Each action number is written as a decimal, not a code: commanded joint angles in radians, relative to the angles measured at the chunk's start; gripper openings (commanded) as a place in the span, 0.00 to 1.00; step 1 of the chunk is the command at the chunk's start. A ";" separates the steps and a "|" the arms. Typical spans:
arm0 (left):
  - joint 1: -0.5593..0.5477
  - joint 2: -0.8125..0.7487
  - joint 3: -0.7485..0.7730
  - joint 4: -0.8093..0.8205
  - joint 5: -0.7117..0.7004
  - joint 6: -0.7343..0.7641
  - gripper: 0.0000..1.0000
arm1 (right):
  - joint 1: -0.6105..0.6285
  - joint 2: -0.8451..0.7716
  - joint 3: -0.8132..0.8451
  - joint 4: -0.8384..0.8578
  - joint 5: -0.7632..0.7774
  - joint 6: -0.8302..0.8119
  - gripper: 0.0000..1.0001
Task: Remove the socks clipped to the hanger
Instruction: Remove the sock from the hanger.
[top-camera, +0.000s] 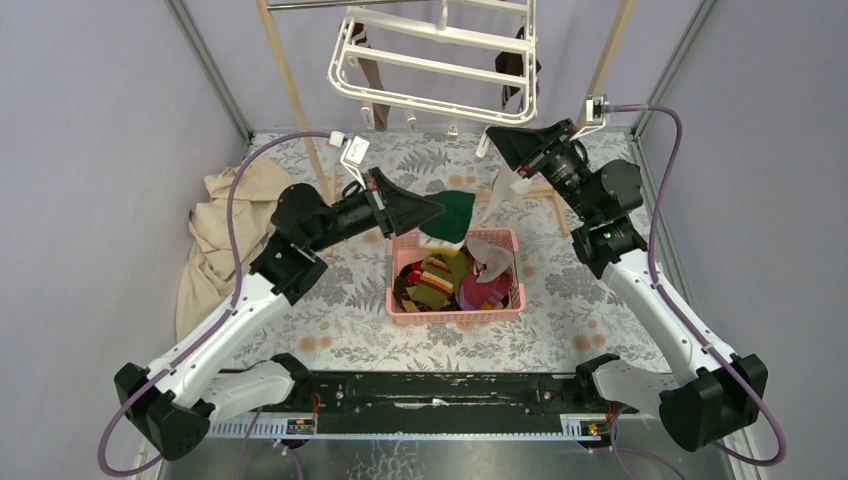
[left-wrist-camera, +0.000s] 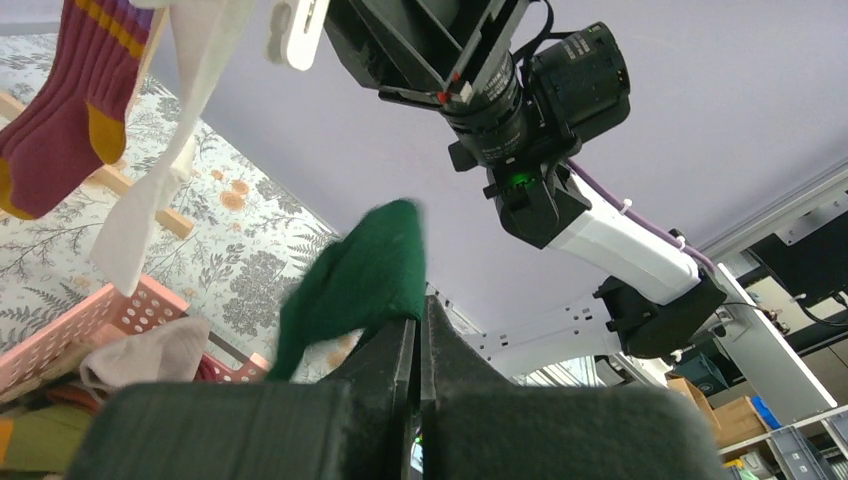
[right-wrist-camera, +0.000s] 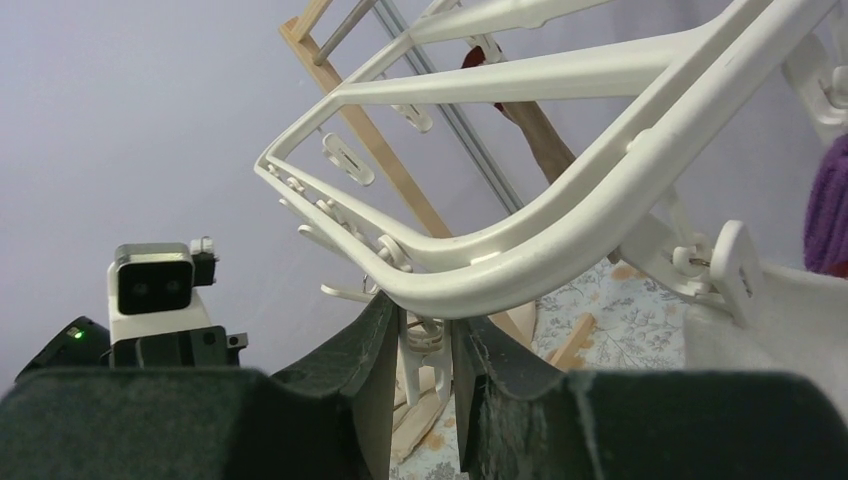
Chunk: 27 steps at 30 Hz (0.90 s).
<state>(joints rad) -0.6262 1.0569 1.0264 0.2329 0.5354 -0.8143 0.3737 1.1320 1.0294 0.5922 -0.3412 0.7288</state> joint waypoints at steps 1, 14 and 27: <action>0.008 -0.069 -0.040 -0.061 -0.020 0.045 0.00 | 0.010 -0.023 0.038 0.010 0.030 -0.026 0.00; 0.008 -0.045 -0.148 -0.011 -0.017 0.029 0.00 | 0.010 -0.060 -0.036 -0.024 0.010 -0.032 0.27; 0.008 -0.012 -0.216 -0.059 -0.130 0.079 0.00 | 0.009 -0.170 -0.137 -0.170 0.014 -0.059 0.65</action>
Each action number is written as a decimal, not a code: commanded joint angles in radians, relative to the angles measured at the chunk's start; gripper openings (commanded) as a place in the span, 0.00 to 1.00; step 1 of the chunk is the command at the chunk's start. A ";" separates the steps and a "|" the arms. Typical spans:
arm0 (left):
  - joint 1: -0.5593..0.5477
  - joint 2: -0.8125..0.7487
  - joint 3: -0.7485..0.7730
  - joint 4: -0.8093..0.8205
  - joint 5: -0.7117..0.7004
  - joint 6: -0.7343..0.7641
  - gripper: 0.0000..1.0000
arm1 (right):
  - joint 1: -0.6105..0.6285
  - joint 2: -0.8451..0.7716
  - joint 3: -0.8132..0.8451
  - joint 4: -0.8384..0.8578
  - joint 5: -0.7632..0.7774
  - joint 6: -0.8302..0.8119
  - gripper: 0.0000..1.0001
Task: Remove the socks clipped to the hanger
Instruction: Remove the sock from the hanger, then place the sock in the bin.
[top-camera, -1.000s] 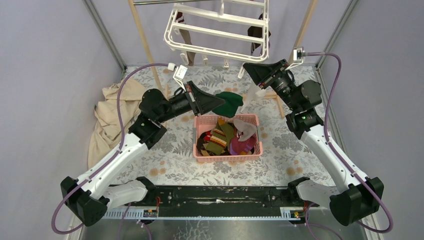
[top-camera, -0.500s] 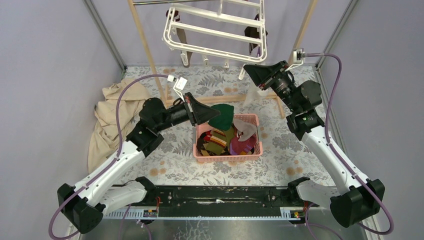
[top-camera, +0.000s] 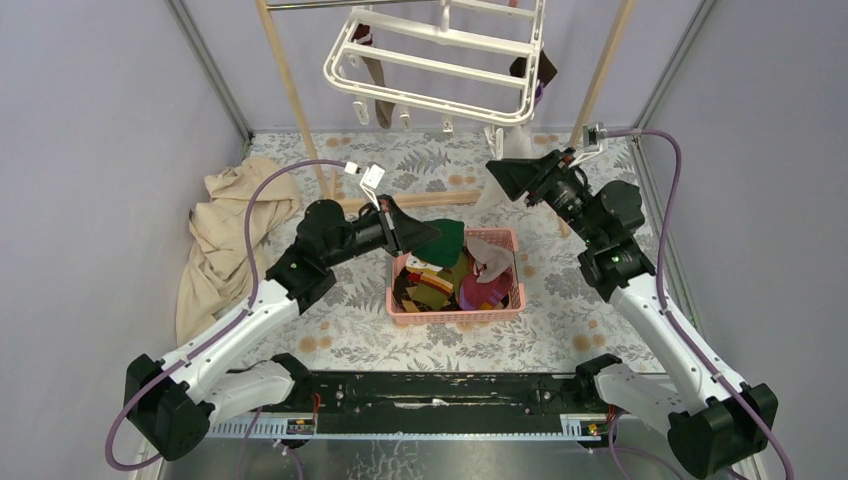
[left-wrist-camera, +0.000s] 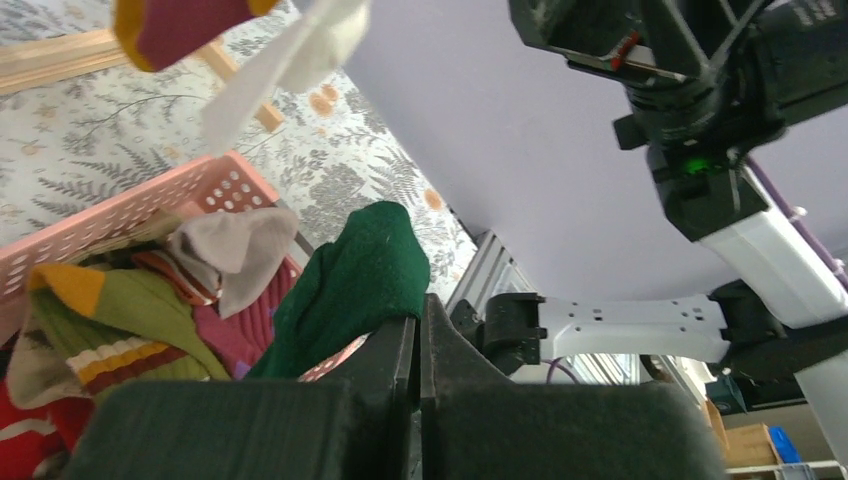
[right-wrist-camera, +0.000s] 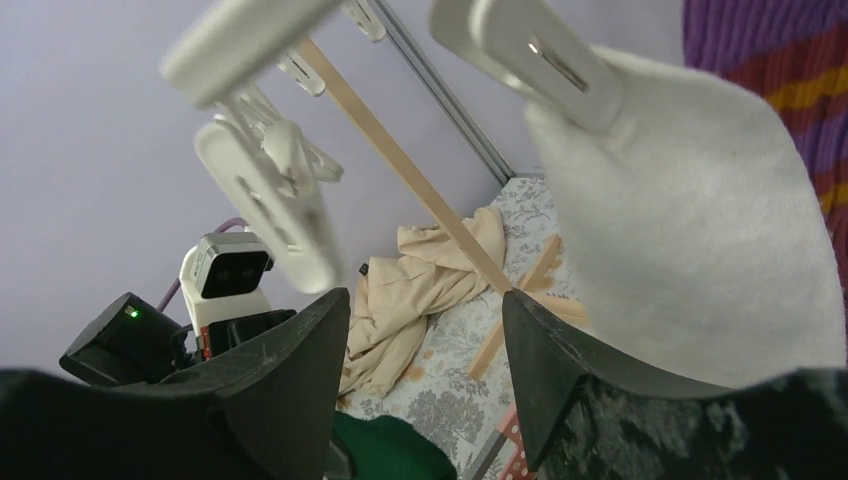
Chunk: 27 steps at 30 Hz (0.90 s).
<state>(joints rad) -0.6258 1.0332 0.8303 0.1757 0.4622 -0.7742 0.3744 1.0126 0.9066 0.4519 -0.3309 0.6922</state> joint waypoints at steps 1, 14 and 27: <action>0.008 0.020 -0.024 -0.003 -0.064 0.044 0.00 | 0.007 -0.065 -0.021 -0.045 0.005 -0.026 0.65; 0.008 0.113 -0.103 -0.031 -0.206 0.109 0.00 | 0.007 -0.191 -0.003 -0.360 0.107 -0.143 0.68; 0.001 0.191 -0.078 -0.141 -0.321 0.153 0.50 | -0.011 -0.199 0.007 -0.426 0.190 -0.181 0.71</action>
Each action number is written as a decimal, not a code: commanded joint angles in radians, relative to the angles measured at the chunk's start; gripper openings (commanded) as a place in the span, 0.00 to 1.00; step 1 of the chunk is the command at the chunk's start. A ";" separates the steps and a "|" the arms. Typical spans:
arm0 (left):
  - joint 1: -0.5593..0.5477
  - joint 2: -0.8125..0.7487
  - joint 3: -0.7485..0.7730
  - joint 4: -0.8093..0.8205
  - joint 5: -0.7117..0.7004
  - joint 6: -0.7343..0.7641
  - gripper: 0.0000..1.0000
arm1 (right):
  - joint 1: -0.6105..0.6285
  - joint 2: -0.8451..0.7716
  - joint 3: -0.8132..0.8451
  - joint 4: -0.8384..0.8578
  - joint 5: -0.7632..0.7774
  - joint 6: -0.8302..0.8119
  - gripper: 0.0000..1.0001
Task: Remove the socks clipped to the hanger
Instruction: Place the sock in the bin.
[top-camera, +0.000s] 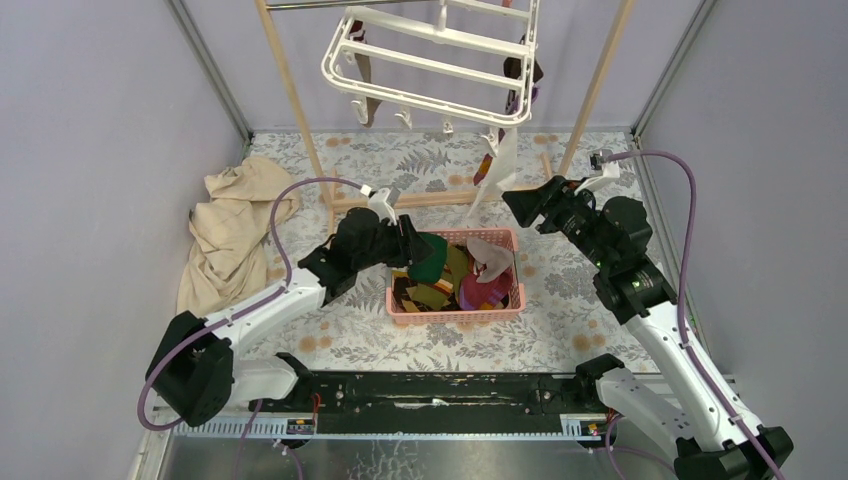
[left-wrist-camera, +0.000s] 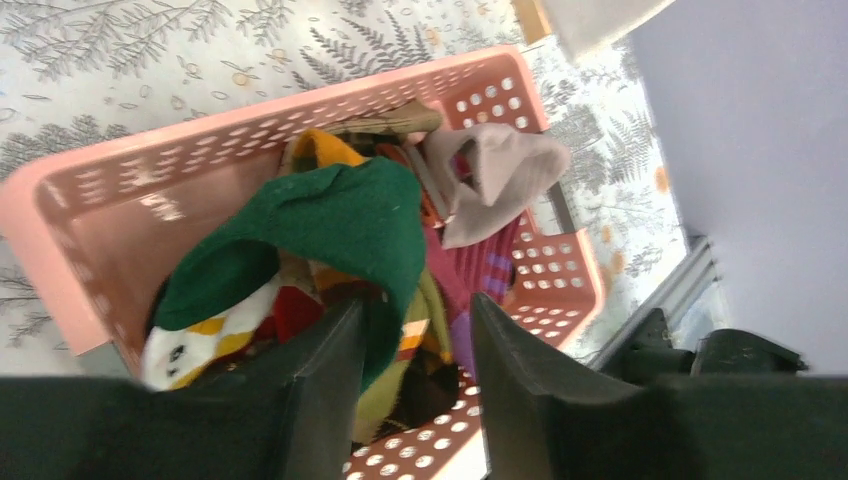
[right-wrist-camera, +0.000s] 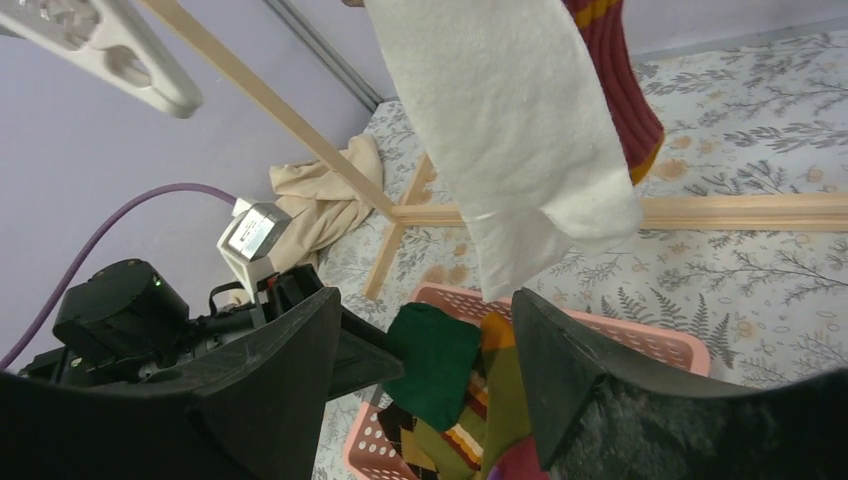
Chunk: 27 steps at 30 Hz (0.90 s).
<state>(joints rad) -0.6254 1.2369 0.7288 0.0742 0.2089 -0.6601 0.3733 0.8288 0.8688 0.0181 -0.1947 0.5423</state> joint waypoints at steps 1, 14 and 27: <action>-0.001 -0.019 0.030 -0.058 -0.082 0.044 0.61 | -0.018 -0.016 0.040 0.010 0.062 -0.030 0.71; -0.018 -0.127 0.096 -0.185 -0.126 0.075 0.99 | -0.175 0.000 -0.036 0.128 0.028 -0.021 0.71; -0.025 -0.198 0.131 -0.230 -0.111 0.083 0.99 | -0.406 0.135 -0.189 0.583 -0.370 0.085 0.73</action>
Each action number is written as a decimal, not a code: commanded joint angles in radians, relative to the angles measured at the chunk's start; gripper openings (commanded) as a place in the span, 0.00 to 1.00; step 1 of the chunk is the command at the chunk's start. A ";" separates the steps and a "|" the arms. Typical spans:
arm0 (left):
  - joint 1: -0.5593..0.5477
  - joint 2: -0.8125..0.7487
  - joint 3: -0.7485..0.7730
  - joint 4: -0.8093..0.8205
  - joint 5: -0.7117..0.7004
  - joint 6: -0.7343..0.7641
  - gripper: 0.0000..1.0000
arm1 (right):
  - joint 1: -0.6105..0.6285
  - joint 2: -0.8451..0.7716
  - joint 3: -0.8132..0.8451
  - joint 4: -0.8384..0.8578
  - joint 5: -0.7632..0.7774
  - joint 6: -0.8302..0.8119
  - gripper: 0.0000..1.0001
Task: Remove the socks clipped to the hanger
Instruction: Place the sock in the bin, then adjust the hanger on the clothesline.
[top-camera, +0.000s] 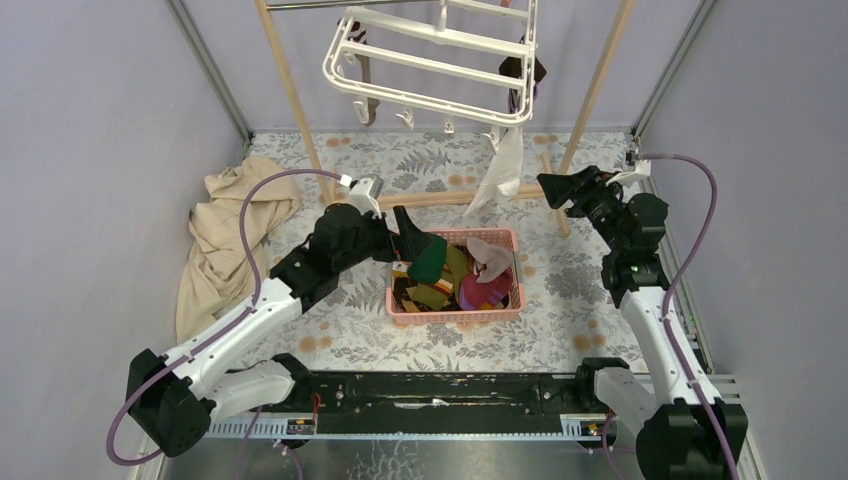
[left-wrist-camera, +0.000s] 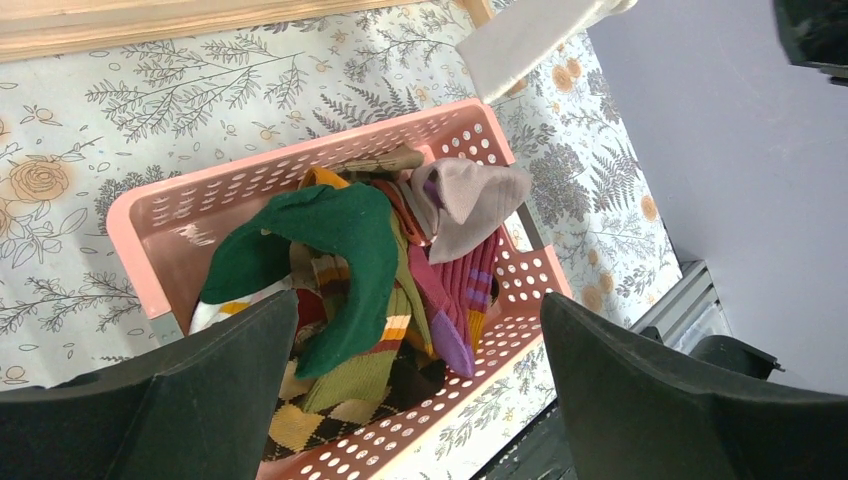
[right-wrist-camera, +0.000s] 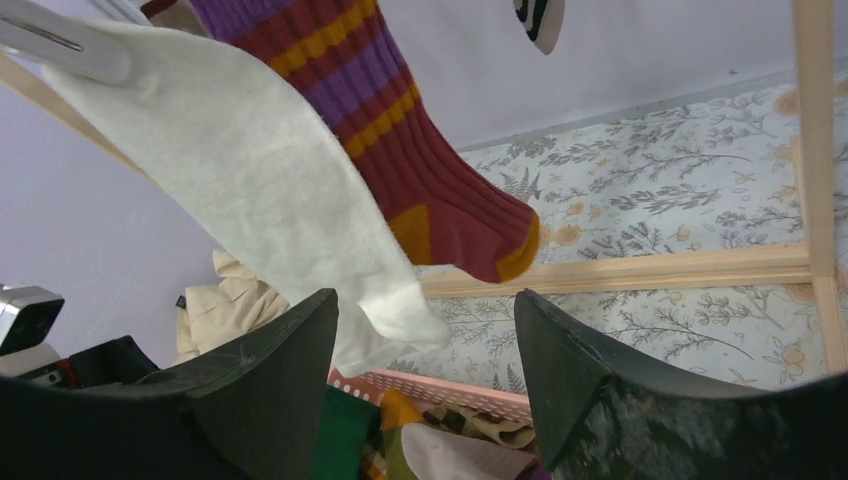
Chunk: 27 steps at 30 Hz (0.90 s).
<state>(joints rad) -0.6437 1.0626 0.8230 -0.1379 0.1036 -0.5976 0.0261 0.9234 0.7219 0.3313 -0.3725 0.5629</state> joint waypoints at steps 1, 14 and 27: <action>-0.007 -0.026 0.038 -0.019 -0.004 0.021 0.99 | -0.072 0.064 -0.049 0.315 -0.229 0.089 0.73; -0.035 -0.021 0.070 -0.015 0.003 0.009 0.99 | -0.079 0.294 -0.048 0.724 -0.511 0.368 0.66; -0.137 0.041 0.220 -0.011 -0.019 0.008 0.99 | -0.078 0.164 -0.062 0.600 -0.525 0.363 0.05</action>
<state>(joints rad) -0.7513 1.0962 0.9775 -0.1745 0.1036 -0.5957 -0.0525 1.1751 0.6472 0.9424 -0.8810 0.9405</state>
